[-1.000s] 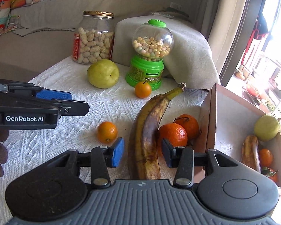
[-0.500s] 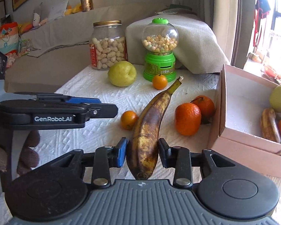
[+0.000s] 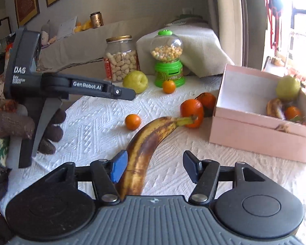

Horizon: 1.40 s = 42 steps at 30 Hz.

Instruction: Organize fruits

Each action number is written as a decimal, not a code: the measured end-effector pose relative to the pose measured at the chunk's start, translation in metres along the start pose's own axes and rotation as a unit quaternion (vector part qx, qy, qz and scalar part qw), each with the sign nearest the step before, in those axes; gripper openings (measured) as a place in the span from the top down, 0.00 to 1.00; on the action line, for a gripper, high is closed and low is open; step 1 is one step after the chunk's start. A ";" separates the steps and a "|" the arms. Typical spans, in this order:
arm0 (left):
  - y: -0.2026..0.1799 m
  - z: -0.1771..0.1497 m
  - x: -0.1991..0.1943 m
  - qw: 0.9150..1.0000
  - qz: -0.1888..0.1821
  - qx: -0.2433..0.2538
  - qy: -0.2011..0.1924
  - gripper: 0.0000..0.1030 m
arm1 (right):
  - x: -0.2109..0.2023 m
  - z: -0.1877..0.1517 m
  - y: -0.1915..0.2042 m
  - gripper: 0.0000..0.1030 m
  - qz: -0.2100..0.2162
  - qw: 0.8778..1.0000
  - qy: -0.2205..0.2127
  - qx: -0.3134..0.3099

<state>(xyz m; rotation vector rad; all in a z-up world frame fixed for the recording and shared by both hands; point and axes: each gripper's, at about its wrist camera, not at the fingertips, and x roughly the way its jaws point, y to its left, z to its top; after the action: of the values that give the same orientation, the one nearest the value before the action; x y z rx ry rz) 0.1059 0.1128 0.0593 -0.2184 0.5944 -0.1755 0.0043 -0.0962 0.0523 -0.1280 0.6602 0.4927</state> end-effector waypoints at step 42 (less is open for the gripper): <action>0.104 -0.028 -0.030 0.979 0.153 -0.093 -0.091 0.54 | 0.160 0.136 0.058 0.38 0.045 0.994 0.066 -0.081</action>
<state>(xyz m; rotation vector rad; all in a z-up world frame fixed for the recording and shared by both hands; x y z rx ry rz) 0.0762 0.2149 0.0263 -0.3178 0.4544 0.1985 0.1609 0.0550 0.0628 -0.2875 0.7565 0.6287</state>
